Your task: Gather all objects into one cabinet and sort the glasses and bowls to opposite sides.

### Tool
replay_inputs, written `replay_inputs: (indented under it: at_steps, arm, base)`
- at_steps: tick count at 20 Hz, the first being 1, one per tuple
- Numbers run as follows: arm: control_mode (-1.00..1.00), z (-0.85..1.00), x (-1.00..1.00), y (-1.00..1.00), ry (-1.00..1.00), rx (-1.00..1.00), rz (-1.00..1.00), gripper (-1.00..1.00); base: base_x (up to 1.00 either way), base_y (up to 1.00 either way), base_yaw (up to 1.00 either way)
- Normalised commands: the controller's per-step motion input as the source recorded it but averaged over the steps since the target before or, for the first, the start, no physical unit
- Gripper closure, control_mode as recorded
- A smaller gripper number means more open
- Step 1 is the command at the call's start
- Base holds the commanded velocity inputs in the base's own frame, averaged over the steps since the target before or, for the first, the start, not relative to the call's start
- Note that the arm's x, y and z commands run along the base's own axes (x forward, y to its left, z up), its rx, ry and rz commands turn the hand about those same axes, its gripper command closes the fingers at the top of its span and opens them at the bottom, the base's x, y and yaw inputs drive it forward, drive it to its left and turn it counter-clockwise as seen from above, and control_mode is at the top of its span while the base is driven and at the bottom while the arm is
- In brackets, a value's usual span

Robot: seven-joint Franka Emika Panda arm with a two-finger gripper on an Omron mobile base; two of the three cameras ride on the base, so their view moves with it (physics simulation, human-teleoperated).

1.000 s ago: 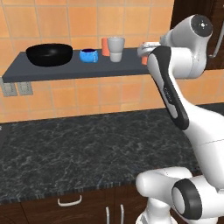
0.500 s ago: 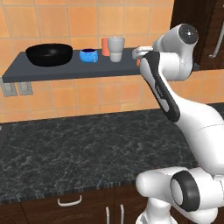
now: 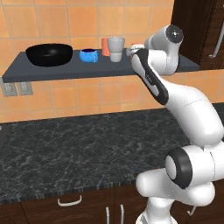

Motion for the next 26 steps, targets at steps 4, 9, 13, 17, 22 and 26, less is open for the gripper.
replay_inputs:
  at_steps: [4,9,13,17,22,26]
  arm:
    - [-1.00,-0.14,0.28,0.00,0.00,0.00,0.04,1.00]
    - [-1.00,-0.26,0.26,0.00,0.00,0.00,0.05,1.00]
    - [-1.00,-0.17,0.38,0.00,0.00,0.00,0.05,1.00]
    - [-1.00,0.00,0.30,0.00,0.00,0.00,0.02,1.00]
    - [-1.00,0.00,-0.01,0.00,0.00,0.00,0.02,-1.00]
    - [-1.00,0.15,-0.30,0.00,0.00,0.00,0.00,-1.00]
  base:
    - [0.00,0.00,0.00]
    - [0.00,0.00,0.00]
    - [0.00,0.00,0.00]
    - [0.00,0.00,0.00]
    - [0.00,0.00,0.00]
    - [0.00,0.00,0.00]
